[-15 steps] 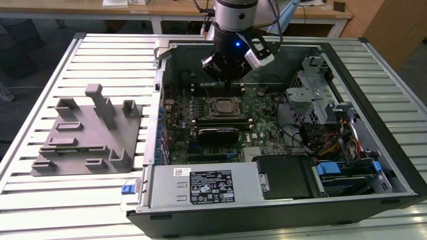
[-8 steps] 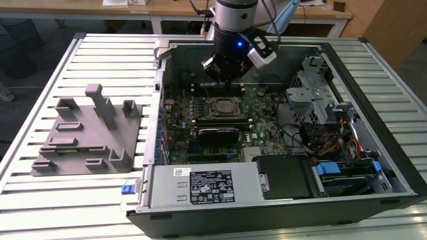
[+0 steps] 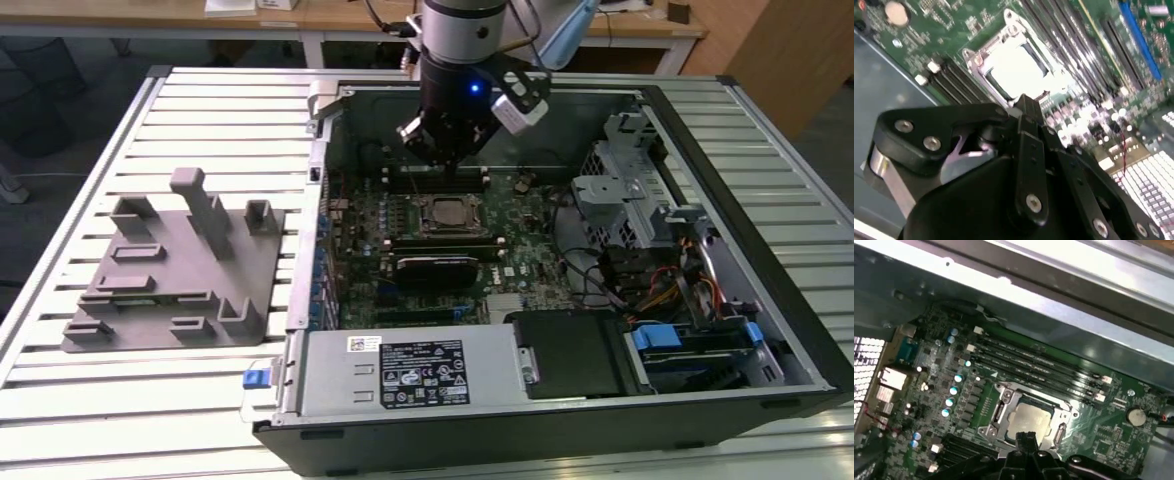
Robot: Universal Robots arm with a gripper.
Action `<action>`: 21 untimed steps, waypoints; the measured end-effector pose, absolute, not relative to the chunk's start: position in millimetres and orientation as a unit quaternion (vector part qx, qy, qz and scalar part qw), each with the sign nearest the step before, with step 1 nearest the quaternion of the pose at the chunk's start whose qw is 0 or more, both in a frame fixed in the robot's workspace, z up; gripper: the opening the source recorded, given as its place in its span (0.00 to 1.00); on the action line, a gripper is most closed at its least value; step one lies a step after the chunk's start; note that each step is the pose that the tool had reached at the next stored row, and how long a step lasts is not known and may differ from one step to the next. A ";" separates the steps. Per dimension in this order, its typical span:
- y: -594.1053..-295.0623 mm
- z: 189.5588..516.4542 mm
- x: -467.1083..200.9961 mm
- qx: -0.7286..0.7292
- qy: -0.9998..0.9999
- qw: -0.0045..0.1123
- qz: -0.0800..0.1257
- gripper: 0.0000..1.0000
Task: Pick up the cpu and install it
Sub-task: 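Install the first cpu locking lever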
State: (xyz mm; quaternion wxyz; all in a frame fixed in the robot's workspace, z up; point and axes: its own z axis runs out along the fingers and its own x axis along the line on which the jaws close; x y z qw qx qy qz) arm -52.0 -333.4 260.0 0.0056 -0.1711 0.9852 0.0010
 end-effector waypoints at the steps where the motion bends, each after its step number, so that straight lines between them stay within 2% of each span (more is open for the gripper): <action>1: -333.4 259.9 -53.0 -0.167 0.986 0.006 0.001 0.11; 12: -333.3 257.8 -57.4 -0.089 0.996 0.006 0.000 0.11; 21: -333.3 256.9 -93.3 -0.084 0.996 0.006 0.000 0.11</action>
